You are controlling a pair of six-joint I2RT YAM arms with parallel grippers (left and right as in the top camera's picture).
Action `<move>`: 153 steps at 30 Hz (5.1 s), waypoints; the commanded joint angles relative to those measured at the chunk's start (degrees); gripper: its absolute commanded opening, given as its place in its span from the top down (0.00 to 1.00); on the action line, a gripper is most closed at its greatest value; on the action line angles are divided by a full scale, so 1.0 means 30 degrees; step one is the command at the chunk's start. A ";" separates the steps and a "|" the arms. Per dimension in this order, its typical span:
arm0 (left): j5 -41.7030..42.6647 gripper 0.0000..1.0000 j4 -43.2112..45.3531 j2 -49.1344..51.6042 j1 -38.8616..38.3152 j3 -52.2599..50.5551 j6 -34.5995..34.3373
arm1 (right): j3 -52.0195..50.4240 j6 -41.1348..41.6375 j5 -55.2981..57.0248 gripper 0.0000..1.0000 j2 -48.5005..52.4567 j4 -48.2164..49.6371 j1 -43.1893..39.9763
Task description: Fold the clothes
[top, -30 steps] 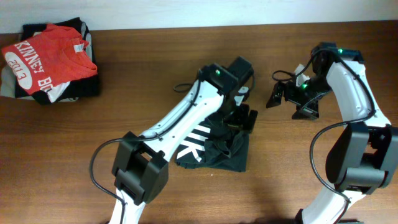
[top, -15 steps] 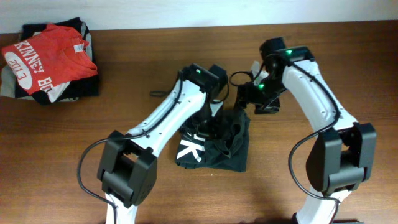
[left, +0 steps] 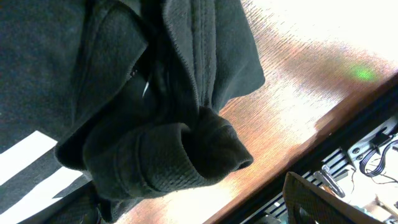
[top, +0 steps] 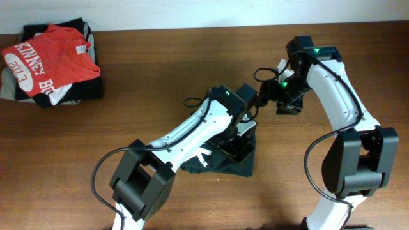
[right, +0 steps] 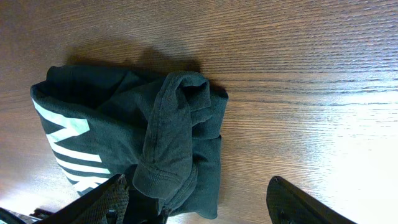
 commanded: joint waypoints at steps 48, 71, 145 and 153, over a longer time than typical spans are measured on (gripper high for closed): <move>0.0918 0.01 0.2171 -0.0153 0.5763 -0.3563 0.0743 | 0.0503 0.0663 0.6054 0.72 -0.0933 -0.2382 0.1268; 0.5639 0.96 0.8225 -0.0146 0.5603 -0.8218 0.0729 | 0.1880 0.0663 0.4911 0.01 -0.1122 -0.2674 0.1231; -0.3891 0.11 1.1664 0.2586 2.2680 0.5355 -0.1246 | 0.1807 0.1588 0.5049 0.02 -0.1042 -0.4444 0.1275; -0.2710 0.18 1.3923 0.4189 2.2680 0.5355 -0.1581 | 0.1807 0.1515 0.5049 0.01 -0.0940 -0.4452 0.1275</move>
